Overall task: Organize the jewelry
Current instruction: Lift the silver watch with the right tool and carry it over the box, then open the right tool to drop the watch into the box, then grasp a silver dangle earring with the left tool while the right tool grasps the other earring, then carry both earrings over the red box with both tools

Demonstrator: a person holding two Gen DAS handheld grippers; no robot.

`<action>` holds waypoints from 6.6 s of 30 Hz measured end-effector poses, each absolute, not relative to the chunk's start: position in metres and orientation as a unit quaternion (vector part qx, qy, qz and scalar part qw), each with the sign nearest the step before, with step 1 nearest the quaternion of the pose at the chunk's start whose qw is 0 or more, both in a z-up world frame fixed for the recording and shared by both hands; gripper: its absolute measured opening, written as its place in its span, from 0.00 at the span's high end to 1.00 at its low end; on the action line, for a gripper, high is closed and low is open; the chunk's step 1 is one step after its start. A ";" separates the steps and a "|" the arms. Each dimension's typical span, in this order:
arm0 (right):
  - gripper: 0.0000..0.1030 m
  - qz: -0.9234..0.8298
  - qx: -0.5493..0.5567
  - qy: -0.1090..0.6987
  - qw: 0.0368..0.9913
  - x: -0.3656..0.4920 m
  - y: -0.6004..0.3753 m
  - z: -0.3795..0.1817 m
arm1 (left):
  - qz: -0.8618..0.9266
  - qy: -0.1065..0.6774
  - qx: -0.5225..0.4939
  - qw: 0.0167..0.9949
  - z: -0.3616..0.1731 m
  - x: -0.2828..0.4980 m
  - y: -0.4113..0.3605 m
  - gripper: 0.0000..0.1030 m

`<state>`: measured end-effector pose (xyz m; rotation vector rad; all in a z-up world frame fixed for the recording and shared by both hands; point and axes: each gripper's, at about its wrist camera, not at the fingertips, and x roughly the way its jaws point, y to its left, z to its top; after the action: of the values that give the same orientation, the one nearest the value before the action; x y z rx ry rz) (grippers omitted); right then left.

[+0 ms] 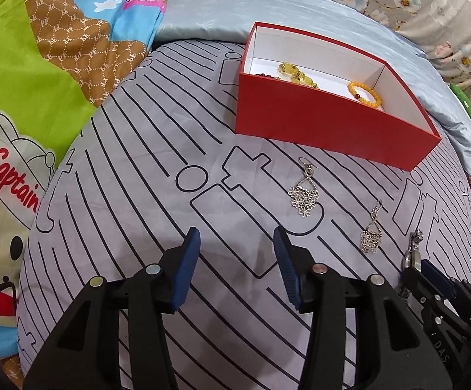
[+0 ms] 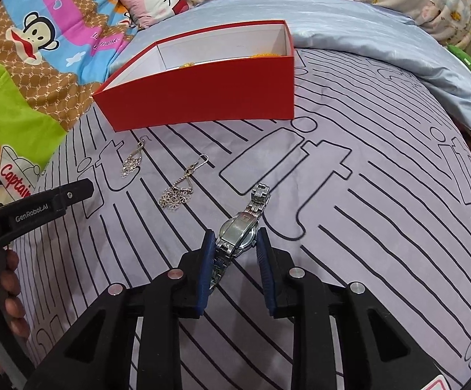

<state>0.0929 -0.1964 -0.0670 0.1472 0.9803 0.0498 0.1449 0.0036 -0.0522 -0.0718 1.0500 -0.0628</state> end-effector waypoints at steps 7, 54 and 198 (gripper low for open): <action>0.76 0.024 0.080 0.466 0.881 0.085 -0.200 -0.063 | -0.033 0.501 -0.038 0.864 -0.051 0.143 0.001 0.57; 0.76 0.051 0.091 0.443 0.890 0.057 -0.202 -0.028 | -0.018 0.511 -0.038 0.859 -0.055 0.090 0.065 0.50; 0.88 0.061 0.072 0.429 0.898 0.133 -0.195 -0.024 | -0.122 0.474 -0.020 0.872 -0.024 0.184 -0.055 1.00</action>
<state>0.1329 -0.1953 -0.0244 0.1488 0.8879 0.1256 0.1841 -0.0546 -0.0241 -0.0423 0.9918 -0.2546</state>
